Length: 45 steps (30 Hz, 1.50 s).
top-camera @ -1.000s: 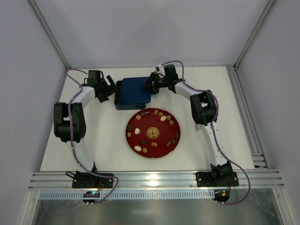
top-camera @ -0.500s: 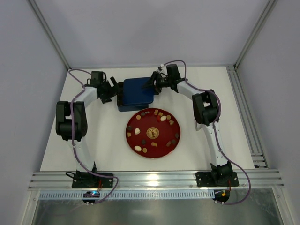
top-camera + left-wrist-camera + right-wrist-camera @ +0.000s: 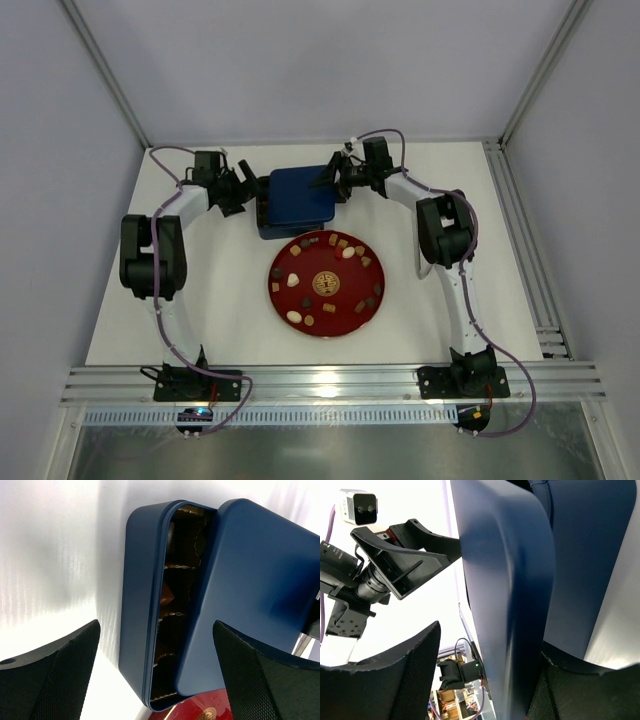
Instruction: Pack the chocolate
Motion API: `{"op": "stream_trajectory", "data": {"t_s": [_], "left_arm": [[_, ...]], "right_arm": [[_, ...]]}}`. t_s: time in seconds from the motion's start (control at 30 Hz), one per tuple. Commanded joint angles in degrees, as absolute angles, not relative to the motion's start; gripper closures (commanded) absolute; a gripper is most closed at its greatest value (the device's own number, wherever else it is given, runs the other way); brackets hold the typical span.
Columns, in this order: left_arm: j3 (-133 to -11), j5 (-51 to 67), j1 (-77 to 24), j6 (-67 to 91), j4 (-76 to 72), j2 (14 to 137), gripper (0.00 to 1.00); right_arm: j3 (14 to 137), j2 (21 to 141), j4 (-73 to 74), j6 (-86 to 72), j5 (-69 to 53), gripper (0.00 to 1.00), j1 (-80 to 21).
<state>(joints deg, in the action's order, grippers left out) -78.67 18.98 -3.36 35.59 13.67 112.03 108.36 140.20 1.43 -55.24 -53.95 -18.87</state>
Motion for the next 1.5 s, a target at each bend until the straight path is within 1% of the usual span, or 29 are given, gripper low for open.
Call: {"op": "stream_trajectory", "data": {"t_s": [0.0,0.33,0.6,0.77,0.9,0.97,1.0,1.1,1.3,1.4,1.47], "left_arm": [[-80.07,21.27,-3.6,35.77,10.9,112.5,0.09],[-80.77,23.02,-3.6,36.12,10.37,113.2,0.09],[-80.68,24.35,-3.6,36.74,9.41,113.29,0.09],[-80.77,24.61,-3.6,36.83,9.4,113.47,0.09],[-80.95,25.05,-3.6,36.91,9.23,113.82,0.09],[-81.12,25.22,-3.6,37.09,9.23,114.08,0.09],[-81.3,25.4,-3.52,37.18,9.23,114.26,0.09],[-81.39,25.49,-3.52,37.27,8.97,114.43,0.09],[-81.65,25.58,-3.52,37.18,8.97,114.61,0.09],[-82.09,25.93,-3.6,37.27,9.05,115.05,0.09],[-82.44,26.01,-3.6,37.35,9.14,115.31,0.09]], "right_arm": [[106.97,136.58,2.73,-53.88,-53.7,0.37,-18.11],[103.1,133.33,0.7,-54.14,-54.14,0.32,-16.97],[101.95,132.1,3.6,-51.86,-53.35,0.32,-16.26],[103.44,132.27,6.84,-50.37,-52.12,0.32,-16.17],[105.2,132.19,11.07,-47.11,-50.01,0.34,-16.17],[105.47,132.1,11.6,-46.93,-49.13,0.39,-16.17],[105.73,132.45,12.12,-46.76,-48.87,0.43,-16.17],[108.45,133.06,15.81,-44.04,-47.29,0.47,-16.61],[112.49,133.59,20.47,-40.08,-43.86,0.48,-17.58],[117.05,135.87,24.16,-37.97,-43.16,0.48,-18.1],[117.68,136.49,25.22,-37.79,-43.15,0.48,-18.37]]}}
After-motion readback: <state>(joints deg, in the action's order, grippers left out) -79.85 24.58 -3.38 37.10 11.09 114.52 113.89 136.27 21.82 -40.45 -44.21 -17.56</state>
